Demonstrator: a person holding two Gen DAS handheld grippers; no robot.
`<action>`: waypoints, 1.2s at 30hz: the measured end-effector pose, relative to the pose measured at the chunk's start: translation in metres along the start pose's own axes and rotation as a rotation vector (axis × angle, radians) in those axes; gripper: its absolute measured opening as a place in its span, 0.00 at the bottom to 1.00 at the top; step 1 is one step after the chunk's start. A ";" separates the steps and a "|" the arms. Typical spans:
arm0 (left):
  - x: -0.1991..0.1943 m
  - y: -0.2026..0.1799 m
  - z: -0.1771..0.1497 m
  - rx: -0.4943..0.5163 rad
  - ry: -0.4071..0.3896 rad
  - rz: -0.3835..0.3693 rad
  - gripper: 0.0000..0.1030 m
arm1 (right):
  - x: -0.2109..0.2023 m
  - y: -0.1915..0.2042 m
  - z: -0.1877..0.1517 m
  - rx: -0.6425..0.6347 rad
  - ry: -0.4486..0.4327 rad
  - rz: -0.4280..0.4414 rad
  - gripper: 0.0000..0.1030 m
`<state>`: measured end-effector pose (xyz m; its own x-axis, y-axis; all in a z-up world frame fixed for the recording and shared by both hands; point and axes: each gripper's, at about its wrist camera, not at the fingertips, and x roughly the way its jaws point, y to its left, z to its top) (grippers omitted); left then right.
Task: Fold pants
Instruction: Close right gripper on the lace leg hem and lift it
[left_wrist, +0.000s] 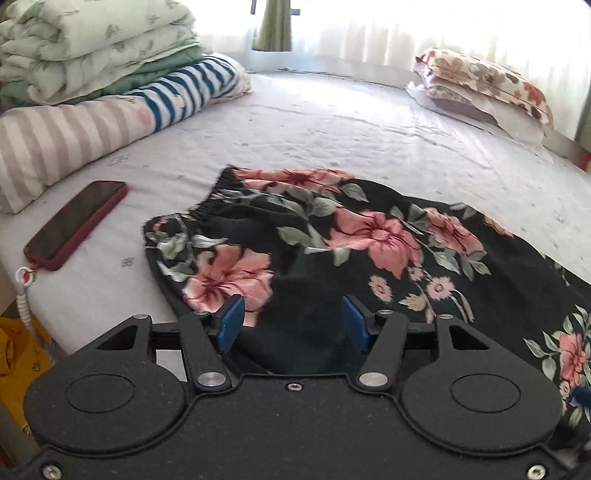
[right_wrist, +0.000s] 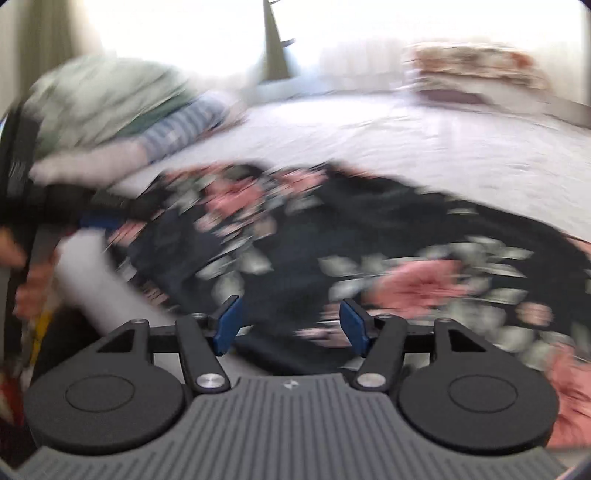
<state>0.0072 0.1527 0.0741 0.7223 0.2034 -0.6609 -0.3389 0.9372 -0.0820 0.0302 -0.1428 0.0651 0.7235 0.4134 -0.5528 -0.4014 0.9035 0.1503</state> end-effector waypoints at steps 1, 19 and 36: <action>0.000 -0.003 -0.002 0.004 0.004 -0.007 0.55 | -0.009 -0.009 -0.001 0.034 -0.026 -0.052 0.71; 0.009 -0.032 -0.019 0.072 0.050 -0.002 0.59 | -0.167 -0.200 -0.093 0.648 -0.313 -0.845 0.72; 0.016 -0.032 -0.020 0.081 0.081 0.092 0.60 | -0.158 -0.260 -0.107 0.814 -0.392 -0.873 0.76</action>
<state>0.0178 0.1200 0.0513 0.6384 0.2694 -0.7210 -0.3499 0.9359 0.0399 -0.0403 -0.4553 0.0256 0.7467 -0.4775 -0.4631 0.6563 0.6421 0.3961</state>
